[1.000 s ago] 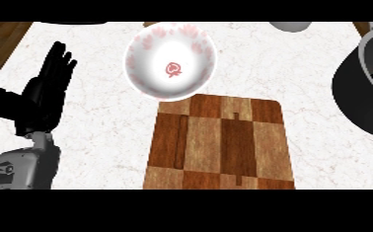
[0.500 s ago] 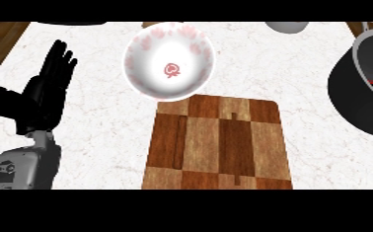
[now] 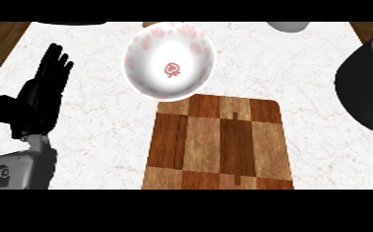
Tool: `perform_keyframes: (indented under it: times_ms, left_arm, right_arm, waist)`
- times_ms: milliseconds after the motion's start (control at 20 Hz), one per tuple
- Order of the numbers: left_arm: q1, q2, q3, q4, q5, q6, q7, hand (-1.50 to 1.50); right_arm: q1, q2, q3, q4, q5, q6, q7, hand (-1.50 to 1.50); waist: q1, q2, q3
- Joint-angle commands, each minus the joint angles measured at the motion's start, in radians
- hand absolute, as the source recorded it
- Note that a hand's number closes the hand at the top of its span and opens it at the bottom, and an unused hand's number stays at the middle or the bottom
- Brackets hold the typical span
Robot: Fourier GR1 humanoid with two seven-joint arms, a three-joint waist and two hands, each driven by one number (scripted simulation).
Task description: Pick the tomato from the cutting board and place it in the pot
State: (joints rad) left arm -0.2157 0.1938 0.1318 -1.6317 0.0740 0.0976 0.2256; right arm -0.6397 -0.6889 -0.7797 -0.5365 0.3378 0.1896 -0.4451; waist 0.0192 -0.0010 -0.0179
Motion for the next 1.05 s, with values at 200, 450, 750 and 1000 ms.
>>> perform_keyframes:
  times_ms: [200, 450, 750, 1000]
  left_arm:
    - [-0.018, 0.018, 0.018, -0.023, 0.003, 0.006, 0.044, 0.00]
    - [0.012, -0.034, -0.027, -0.001, -0.024, 0.014, -0.023, 0.00]
    - [0.006, -0.043, -0.029, 0.004, -0.031, 0.024, -0.020, 0.00]
    - [-0.002, -0.004, -0.002, -0.031, -0.003, 0.002, 0.039, 0.00]
  right_arm:
    - [0.049, -0.224, -0.087, 0.192, -0.095, 0.216, -0.067, -1.50]
    - [0.096, -0.322, -0.088, 0.268, -0.096, 0.289, -0.130, -1.50]
    - [0.159, -0.323, -0.078, 0.311, -0.089, 0.304, -0.232, -1.50]
    - [0.177, -0.375, -0.084, 0.339, -0.106, 0.364, -0.223, -1.50]
  waist:
    - [0.001, 0.011, 0.022]
    - [0.004, 0.013, 0.023]
    - [0.007, 0.014, 0.024]
    - [0.010, 0.012, 0.025]
